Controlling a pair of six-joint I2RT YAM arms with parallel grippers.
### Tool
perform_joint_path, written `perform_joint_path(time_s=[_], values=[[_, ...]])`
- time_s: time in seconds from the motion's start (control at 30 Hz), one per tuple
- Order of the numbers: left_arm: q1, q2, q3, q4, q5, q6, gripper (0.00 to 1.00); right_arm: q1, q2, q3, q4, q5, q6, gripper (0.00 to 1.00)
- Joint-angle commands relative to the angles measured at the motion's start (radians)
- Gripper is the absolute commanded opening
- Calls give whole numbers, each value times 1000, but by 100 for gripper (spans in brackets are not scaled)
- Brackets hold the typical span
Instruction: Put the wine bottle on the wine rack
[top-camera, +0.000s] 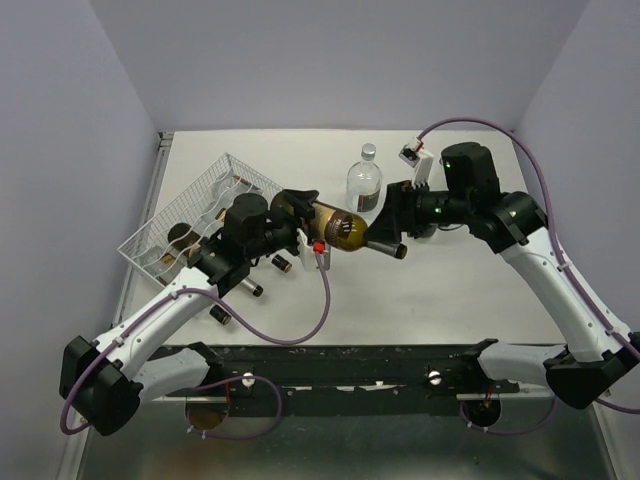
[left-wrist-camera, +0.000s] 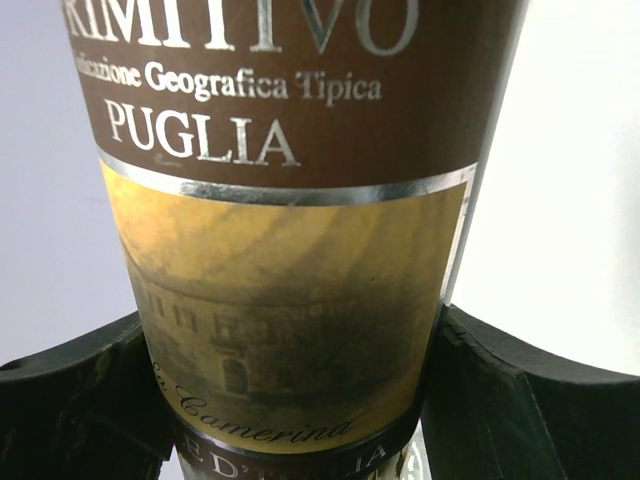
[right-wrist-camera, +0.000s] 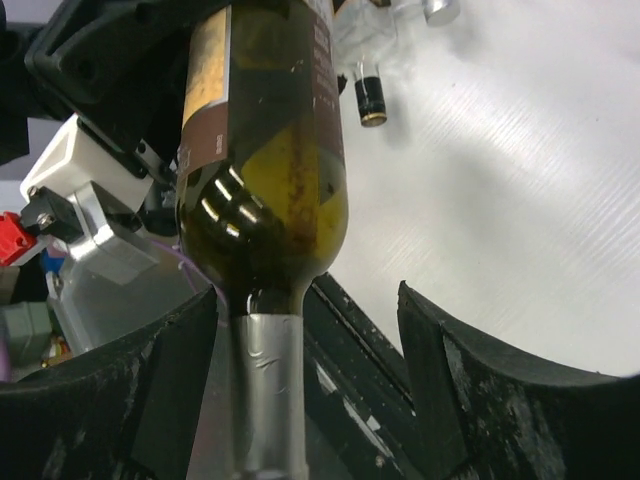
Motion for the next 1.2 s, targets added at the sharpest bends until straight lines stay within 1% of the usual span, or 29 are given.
perform_joint_path(time_s=[0.0,0.1,0.17,0.27,0.47,0.53,0.63,0.73,0.8,0.87,0.9,0.97,1.0,1.03,1.07,1.1,1.13,1.17], values=[[-12,-24,0,113,-31,164,0,16,-26,-33,-57,-69,-39,81],[-17,-24,-1,117,-43,207,0,34,-3,-50,-96,-63,-74,83],[-25,-29,-12,143,-57,237,0,48,17,-45,-127,-45,-99,84],[-28,-21,-8,136,-63,261,0,67,45,-40,-143,-37,-114,84],[-29,-7,2,121,-67,270,0,114,74,-56,-121,0,-102,79],[-29,-1,5,114,-75,270,0,126,85,-63,-112,10,-91,75],[-29,7,5,114,-95,271,0,140,96,-66,-110,15,-84,66],[-29,14,6,116,-106,268,0,153,103,-70,-109,12,-77,52],[-29,23,17,116,-121,245,0,159,108,-71,-114,23,-68,41],[-29,36,34,113,-138,221,0,160,106,-76,-112,27,-62,24],[-29,40,37,116,-139,209,0,160,103,-77,-112,39,-58,18],[-29,43,40,119,-143,199,0,160,102,-79,-110,56,-54,3],[-31,46,42,122,-141,196,0,160,102,-79,-107,63,-54,1],[-29,45,40,119,-136,190,5,160,99,-76,-106,70,-54,1],[-29,45,39,121,-132,184,26,162,99,-73,-104,79,-54,1],[-29,42,32,121,-127,181,40,162,97,-68,-100,89,-54,1],[-31,39,29,119,-123,179,47,163,94,-65,-97,101,-54,1],[-29,36,26,113,-114,178,59,166,90,-62,-91,107,-56,1]])
